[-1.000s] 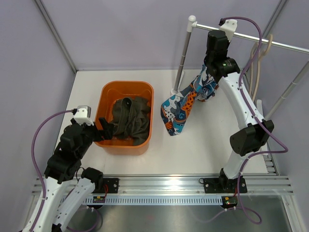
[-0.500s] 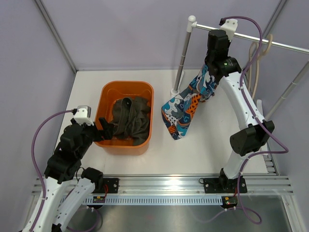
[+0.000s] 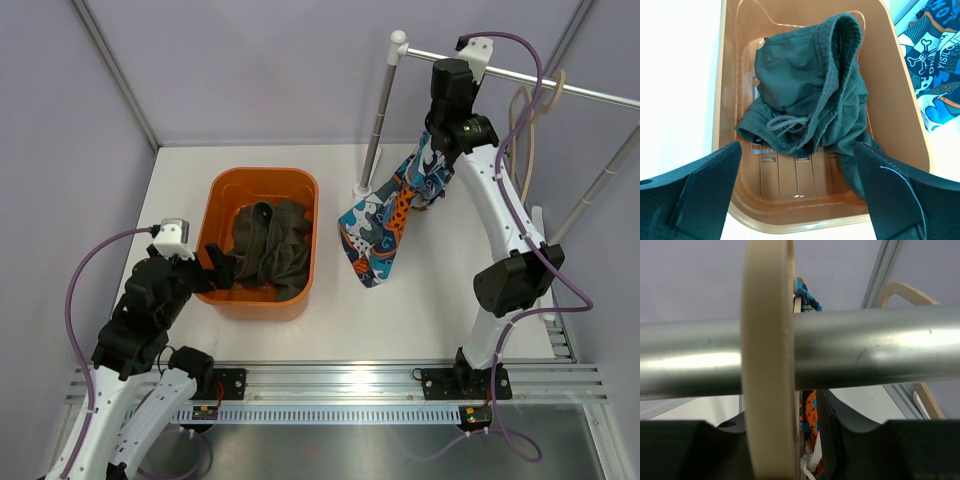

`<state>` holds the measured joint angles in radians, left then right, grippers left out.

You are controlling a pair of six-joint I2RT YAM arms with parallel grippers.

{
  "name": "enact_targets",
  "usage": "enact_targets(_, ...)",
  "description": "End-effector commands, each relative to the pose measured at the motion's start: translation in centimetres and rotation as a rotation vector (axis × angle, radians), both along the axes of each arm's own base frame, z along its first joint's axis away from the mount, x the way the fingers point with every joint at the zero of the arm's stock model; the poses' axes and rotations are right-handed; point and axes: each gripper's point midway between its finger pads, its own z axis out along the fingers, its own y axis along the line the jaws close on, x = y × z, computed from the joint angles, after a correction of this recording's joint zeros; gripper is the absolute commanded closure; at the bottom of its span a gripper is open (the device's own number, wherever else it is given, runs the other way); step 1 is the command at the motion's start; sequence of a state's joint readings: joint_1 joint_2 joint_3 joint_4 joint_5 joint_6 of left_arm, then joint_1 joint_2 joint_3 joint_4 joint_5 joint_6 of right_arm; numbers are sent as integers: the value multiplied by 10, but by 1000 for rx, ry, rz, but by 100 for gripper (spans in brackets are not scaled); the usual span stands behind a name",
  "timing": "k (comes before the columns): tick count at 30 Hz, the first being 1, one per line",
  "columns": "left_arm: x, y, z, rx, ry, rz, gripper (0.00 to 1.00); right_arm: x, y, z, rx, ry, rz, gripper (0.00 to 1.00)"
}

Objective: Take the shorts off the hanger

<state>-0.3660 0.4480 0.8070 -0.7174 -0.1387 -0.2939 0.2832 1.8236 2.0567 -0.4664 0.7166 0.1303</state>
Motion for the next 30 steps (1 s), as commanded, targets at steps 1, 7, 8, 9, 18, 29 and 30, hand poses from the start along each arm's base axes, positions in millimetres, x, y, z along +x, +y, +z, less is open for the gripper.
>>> enact_targets(1, 4, 0, 4, 7, -26, -2, 1, 4, -9, 6, -1, -16, -26, 61)
enact_targets(7, 5, -1, 3, 9, -22, -2, 1, 5, -12, 4, -2, -16, -27, 88)
enact_targets(8, 5, -1, 3, 9, -22, -2, 1, 5, -12, 6, -2, -20, -27, 94)
enact_targets(9, 5, -1, 3, 9, -22, -2, 1, 3, -13, 9, -6, -22, -26, 100)
enact_targets(18, 5, -1, 3, 7, -23, -5, 1, -34, -15, 63, 18, -107, 23, 100)
enact_targets(29, 5, -2, 2, 7, -21, -6, 1, -75, 1, 77, 87, -76, 176, 100)
enact_targets(30, 5, -2, 2, 7, -21, -6, 1, -82, 0, 81, 97, -85, 180, 100)
